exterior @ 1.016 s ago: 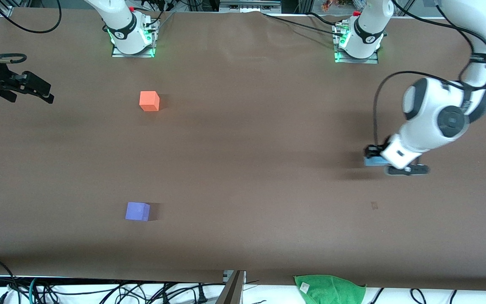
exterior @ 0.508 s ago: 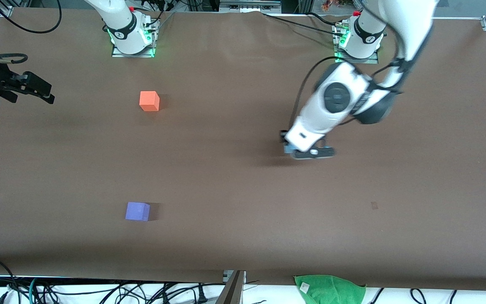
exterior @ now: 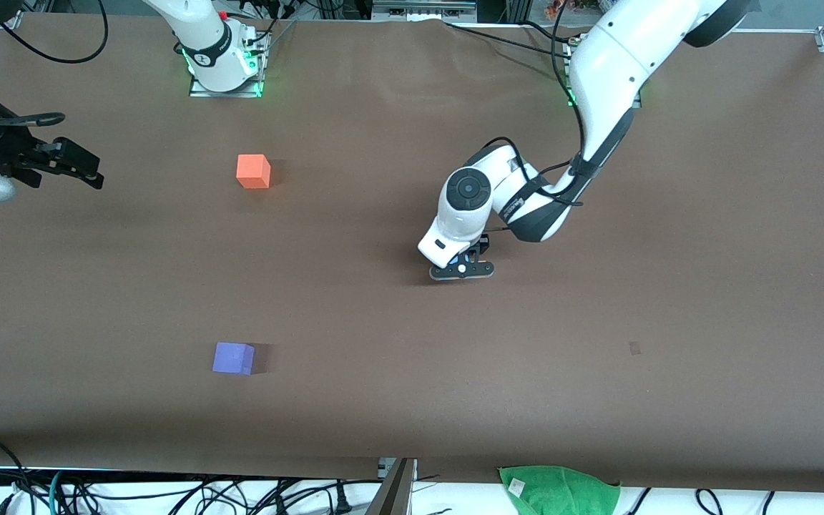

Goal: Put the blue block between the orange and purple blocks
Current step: 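Carry the blue cube toward the table middle with the left gripper, then set down the blue cube while the right gripper reaches toward it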

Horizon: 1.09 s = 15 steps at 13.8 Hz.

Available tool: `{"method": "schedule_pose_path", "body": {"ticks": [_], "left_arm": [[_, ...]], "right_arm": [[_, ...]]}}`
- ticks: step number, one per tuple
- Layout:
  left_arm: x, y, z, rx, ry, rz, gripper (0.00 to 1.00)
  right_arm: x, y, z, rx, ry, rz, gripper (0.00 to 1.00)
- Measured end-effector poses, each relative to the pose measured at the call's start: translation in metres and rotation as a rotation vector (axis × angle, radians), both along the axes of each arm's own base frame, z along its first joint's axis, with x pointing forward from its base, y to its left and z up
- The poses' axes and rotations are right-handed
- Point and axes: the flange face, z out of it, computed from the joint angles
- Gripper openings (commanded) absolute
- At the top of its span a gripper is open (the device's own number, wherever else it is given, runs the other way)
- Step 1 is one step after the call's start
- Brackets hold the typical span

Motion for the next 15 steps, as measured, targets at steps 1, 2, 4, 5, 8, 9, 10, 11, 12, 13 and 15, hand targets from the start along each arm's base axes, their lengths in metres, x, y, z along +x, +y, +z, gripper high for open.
{"method": "schedule_pose_path", "body": {"ticks": [1,2,4,5,8,9,10,11,12,13,15], "left_arm": [[-0.002,-0.002,-0.005,0.007,0.002,-0.004,1.0],[-0.003,-0.003,-0.007,0.009,0.003,-0.006,1.0],[-0.001,-0.002,-0.006,0.009,0.0,-0.003,1.0],[0.001,-0.001,-0.004,0.009,-0.004,0.0,1.0],[0.007,0.003,0.021,0.054,0.007,0.006,1.0],[0.009,0.005,0.045,0.08,0.002,0.008,1.0],[0.01,0.008,0.077,0.101,-0.014,0.013,1.0],[0.011,0.014,0.114,0.122,-0.035,0.021,1.0],[0.011,0.024,0.149,0.148,-0.053,0.037,1.0],[0.013,0.042,0.184,0.176,-0.069,0.067,1.0],[0.027,0.099,0.248,0.213,-0.099,0.12,1.0]], "right_arm": [[0.0,0.002,0.0,0.0,0.001,0.004,1.0],[0.0,0.003,-0.001,0.0,0.001,0.005,1.0],[0.0,0.004,-0.001,0.007,0.002,0.004,1.0],[0.001,0.005,-0.003,0.014,0.005,0.004,1.0],[0.012,0.006,-0.026,0.013,0.039,0.004,1.0],[0.019,0.009,-0.043,0.009,0.07,0.007,1.0],[0.027,0.013,-0.068,0.004,0.111,0.013,1.0],[0.035,0.019,-0.095,-0.003,0.154,0.019,1.0],[0.043,0.022,-0.118,-0.007,0.182,0.022,1.0],[0.048,0.022,-0.133,-0.01,0.199,0.023,1.0],[0.052,0.023,-0.14,-0.006,0.201,0.064,1.0]]}}
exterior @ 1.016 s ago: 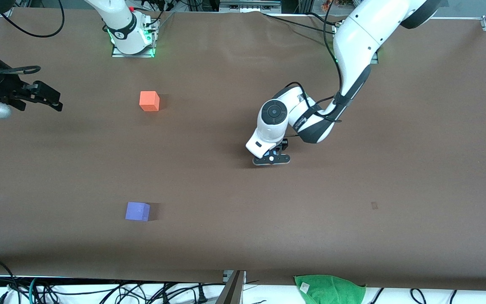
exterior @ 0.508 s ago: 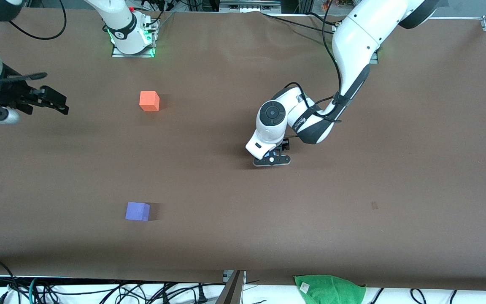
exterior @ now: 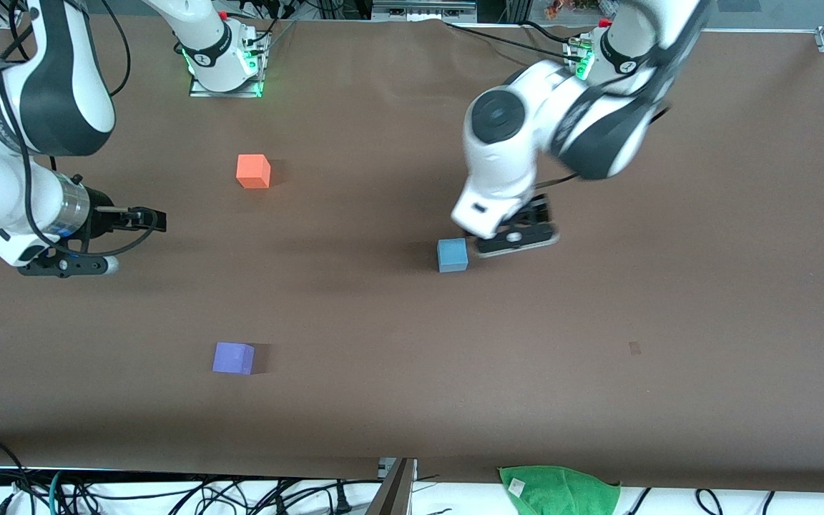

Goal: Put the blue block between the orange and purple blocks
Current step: 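Set down the blue cube while the right gripper reaches toward it, then lower the right gripper over the blue cube and close on it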

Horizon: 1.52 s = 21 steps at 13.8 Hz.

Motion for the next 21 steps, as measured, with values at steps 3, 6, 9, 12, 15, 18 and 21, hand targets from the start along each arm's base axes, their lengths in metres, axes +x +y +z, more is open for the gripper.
{"method": "schedule_pose_path", "body": {"ticks": [3,6,9,12,15,18,21], "left_arm": [[0.016,0.104,0.078,-0.039,0.029,-0.051,1.0],[0.015,0.179,0.125,-0.131,0.048,-0.116,1.0],[0.021,0.232,0.125,-0.175,0.097,-0.174,1.0],[0.026,0.277,0.124,-0.203,0.116,-0.237,1.0],[0.015,0.291,0.128,-0.198,0.1,-0.256,1.0],[-0.005,0.291,0.131,-0.19,0.083,-0.26,1.0],[-0.013,0.299,0.126,-0.193,0.126,-0.241,1.0]], "right_arm": [[-0.001,0.019,0.009,0.06,-0.014,0.044,1.0],[-0.005,0.08,0.007,0.083,-0.037,0.059,0.99],[-0.02,0.177,-0.008,0.081,-0.073,-0.011,1.0],[-0.038,0.277,-0.05,0.102,-0.13,-0.082,0.99],[-0.069,0.379,-0.112,0.118,-0.187,-0.141,0.99],[-0.086,0.458,-0.146,0.121,-0.223,-0.169,1.0],[-0.097,0.512,-0.166,0.143,-0.276,-0.209,1.0]]}}
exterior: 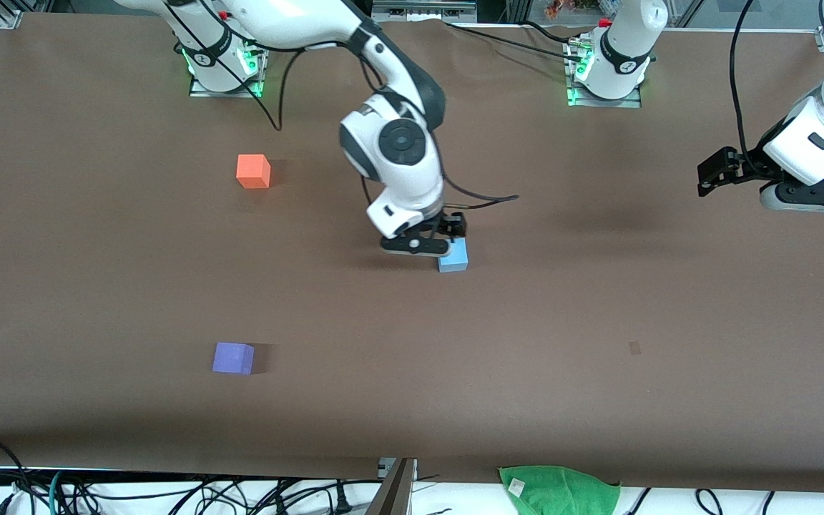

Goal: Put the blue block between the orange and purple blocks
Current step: 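Lower the right gripper over the blue cube and close on it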

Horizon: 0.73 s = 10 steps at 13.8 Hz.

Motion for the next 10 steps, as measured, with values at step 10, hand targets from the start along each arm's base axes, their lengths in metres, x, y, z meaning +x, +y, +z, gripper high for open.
{"method": "schedule_pose_path", "body": {"ticks": [10], "left_arm": [[-0.001,-0.002,-0.002,0.0,0.012,-0.003,1.0]], "right_arm": [[-0.019,0.031,-0.094,-0.051,-0.105,0.067,0.99]]}}
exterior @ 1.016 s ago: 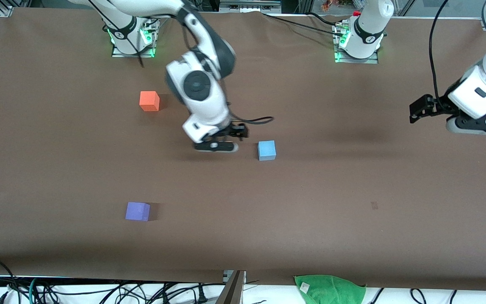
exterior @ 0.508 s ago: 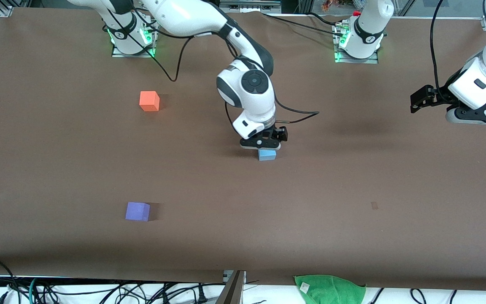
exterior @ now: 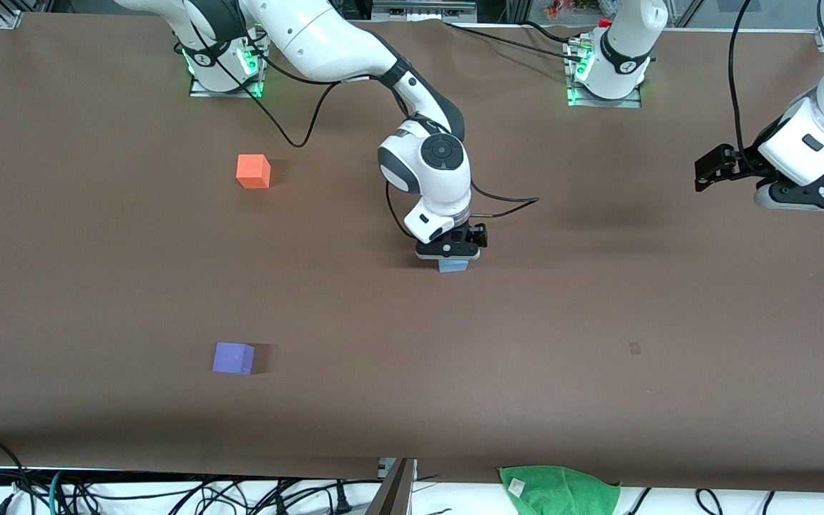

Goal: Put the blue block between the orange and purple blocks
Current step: 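Lower the right gripper over the blue cube and close on it, then lift and carry the blue cube toward the orange cube with the right gripper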

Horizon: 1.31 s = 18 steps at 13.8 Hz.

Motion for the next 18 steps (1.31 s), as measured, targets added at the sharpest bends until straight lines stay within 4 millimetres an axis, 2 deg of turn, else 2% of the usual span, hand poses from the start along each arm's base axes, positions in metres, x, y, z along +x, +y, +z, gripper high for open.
{"method": "schedule_pose_path", "body": {"ticks": [1,2,5,6,8,10,11,12,14,15,16,18], "left_arm": [[0.0,0.001,0.0,0.0,0.001,0.002,1.0],[0.001,0.003,-0.001,0.0,0.003,0.005,1.0],[0.002,0.008,-0.004,0.0,0.008,0.014,1.0],[0.003,0.008,-0.005,0.001,0.009,0.015,1.0],[0.003,0.008,-0.005,0.001,0.01,0.014,1.0],[0.003,0.008,-0.005,0.001,0.01,0.014,1.0],[0.003,0.008,-0.005,0.001,0.01,0.013,1.0],[0.003,0.007,-0.005,0.0,0.01,0.013,1.0],[0.003,0.007,-0.005,0.0,0.01,0.011,1.0],[0.003,0.005,-0.005,0.0,0.009,0.008,1.0],[0.003,0.004,-0.005,0.0,0.008,0.005,1.0],[0.003,0.0,-0.003,0.0,0.004,-0.002,1.0]], "right_arm": [[-0.001,0.0,-0.005,-0.01,-0.003,0.007,0.94],[-0.002,0.0,-0.01,-0.017,-0.002,0.011,0.8],[0.001,-0.003,-0.012,-0.021,-0.007,0.007,0.18],[0.006,-0.006,-0.009,-0.019,-0.012,0.0,0.05],[0.023,-0.017,-0.002,-0.013,-0.021,-0.018,0.02],[0.05,-0.041,0.014,-0.043,-0.011,-0.02,0.02],[0.069,-0.063,0.028,-0.071,0.005,-0.007,0.02],[0.092,-0.093,0.046,-0.091,0.037,0.019,0.02],[0.131,-0.165,0.081,-0.084,0.104,0.07,0.02],[0.144,-0.205,0.093,-0.083,0.125,0.084,0.02],[0.15,-0.246,0.1,-0.088,0.148,0.088,0.02],[0.145,-0.325,0.103,-0.098,0.18,0.09,0.03]]}}
